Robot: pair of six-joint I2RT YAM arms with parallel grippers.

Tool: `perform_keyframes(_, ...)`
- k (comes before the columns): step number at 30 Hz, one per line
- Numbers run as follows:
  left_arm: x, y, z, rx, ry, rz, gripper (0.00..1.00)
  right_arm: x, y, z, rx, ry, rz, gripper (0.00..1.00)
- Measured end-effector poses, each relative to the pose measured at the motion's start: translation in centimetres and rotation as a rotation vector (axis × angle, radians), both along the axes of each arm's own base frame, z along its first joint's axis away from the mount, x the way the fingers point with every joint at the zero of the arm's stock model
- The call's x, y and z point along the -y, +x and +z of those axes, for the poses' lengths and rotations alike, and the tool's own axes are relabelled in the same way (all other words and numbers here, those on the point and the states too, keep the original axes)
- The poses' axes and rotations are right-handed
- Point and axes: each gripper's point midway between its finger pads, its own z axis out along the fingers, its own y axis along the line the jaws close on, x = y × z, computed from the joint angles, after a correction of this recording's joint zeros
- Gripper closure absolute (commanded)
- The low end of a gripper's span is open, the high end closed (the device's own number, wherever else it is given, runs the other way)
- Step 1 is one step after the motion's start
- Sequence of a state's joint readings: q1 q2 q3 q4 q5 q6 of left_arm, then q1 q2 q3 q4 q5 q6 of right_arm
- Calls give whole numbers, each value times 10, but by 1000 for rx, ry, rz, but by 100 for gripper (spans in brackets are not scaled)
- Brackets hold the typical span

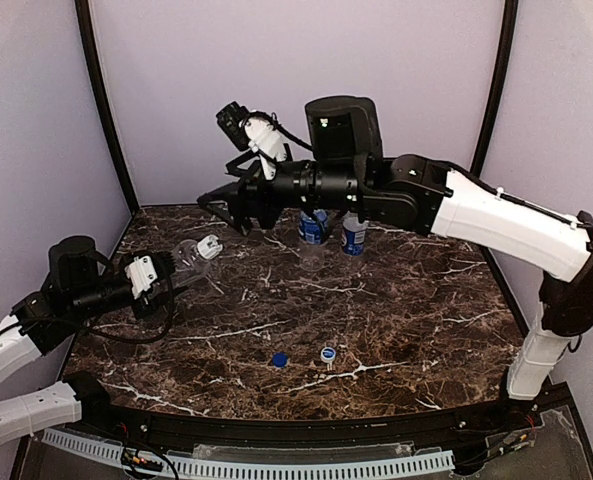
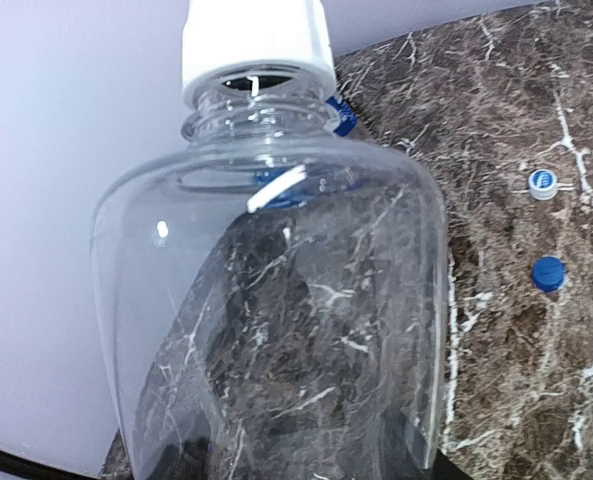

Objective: Unscrew the bottle caps

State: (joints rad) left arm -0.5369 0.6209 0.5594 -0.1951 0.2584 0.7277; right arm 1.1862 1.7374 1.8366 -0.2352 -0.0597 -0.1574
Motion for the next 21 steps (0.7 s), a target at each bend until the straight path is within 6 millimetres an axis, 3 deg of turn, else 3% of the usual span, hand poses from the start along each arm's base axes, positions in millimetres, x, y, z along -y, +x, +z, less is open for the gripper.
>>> perform_keyframes(2,-5,10,4,53,10,49,54,-1,24,-4,-207,45,-70,22)
perform_keyframes(5,-11,19,4,100,30,92,54,-5,46,-36,-427,34,-139,21)
perform_keyframes(9,-15,24,4,127,53,120,54,-24,42,-94,-641,-57,-145,27)
perform_keyframes(12,-16,25,4,134,61,126,54,-32,36,-120,-724,-107,-134,35)
perform_keyframes(15,-16,25,3,135,65,129,54,-36,32,-127,-766,-122,-114,48)
perform_keyframes(21,-16,25,3,137,66,127,54,-40,27,-108,-782,-84,-72,54)
